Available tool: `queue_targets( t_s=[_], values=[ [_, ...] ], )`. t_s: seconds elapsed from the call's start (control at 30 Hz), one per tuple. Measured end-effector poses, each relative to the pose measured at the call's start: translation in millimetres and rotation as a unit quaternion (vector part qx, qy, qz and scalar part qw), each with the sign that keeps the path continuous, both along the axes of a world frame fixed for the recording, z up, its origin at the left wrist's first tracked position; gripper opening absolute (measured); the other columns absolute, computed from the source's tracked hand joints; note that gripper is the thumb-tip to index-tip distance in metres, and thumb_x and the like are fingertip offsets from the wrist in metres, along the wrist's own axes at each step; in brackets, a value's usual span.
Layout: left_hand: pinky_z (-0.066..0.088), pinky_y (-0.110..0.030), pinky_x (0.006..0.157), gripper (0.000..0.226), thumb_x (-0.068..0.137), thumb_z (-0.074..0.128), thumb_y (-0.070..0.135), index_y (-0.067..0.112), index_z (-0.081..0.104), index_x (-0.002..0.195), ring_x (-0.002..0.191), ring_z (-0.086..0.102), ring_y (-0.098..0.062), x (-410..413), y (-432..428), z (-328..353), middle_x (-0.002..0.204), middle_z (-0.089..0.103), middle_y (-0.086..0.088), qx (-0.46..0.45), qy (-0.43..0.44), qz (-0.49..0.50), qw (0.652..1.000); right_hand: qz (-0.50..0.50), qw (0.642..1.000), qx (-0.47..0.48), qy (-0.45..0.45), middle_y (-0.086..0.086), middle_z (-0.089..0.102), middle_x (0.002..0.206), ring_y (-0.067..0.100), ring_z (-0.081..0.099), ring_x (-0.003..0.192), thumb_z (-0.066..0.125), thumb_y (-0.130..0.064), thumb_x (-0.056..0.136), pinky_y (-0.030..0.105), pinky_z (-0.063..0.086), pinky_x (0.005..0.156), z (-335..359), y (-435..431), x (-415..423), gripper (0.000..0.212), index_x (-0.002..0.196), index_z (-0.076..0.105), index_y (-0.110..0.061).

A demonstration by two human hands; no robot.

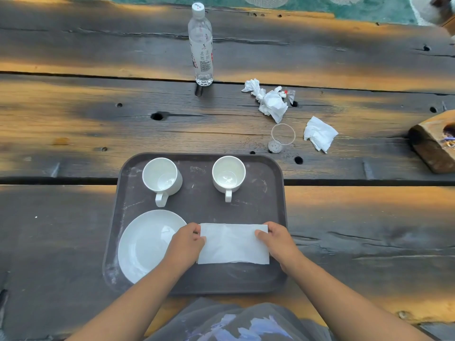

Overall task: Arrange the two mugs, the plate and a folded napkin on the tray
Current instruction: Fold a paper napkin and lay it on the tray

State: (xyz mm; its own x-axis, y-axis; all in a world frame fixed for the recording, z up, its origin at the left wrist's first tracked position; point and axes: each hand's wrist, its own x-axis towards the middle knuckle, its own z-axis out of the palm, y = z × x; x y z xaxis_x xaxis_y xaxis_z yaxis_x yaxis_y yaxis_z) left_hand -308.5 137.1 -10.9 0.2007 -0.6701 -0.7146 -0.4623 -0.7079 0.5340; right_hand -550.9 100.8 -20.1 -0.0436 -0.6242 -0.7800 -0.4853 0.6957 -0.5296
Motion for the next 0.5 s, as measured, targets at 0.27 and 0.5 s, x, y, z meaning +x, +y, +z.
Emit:
queue_targets(
  t_s=[0.27, 0.5],
  values=[
    [0.061, -0.053, 0.081, 0.017, 0.086, 0.049, 0.007, 0.013, 0.063, 0.093, 0.079, 0.074, -0.036, 9, 11, 8, 0.086, 0.073, -0.017, 0.003, 0.051, 0.049, 0.998, 0.124, 0.990, -0.064, 0.025, -0.004, 0.072, 0.102, 0.015, 0.069, 0.095, 0.061, -0.029, 0.097, 0.039, 0.060, 0.082, 11, 3, -8, 0.003, 0.097, 0.060, -0.026],
    [0.062, -0.044, 0.077, 0.023, 0.087, 0.048, 0.001, 0.016, 0.064, 0.095, 0.082, 0.074, -0.035, 10, 20, 16, 0.086, 0.074, -0.015, -0.007, 0.062, 0.090, 0.994, 0.154, 0.981, -0.097, 0.070, 0.002, 0.069, 0.089, 0.019, 0.064, 0.087, 0.063, -0.027, 0.095, 0.031, 0.049, 0.070, 21, 5, -17, 0.008, 0.090, 0.057, -0.026]
  ],
)
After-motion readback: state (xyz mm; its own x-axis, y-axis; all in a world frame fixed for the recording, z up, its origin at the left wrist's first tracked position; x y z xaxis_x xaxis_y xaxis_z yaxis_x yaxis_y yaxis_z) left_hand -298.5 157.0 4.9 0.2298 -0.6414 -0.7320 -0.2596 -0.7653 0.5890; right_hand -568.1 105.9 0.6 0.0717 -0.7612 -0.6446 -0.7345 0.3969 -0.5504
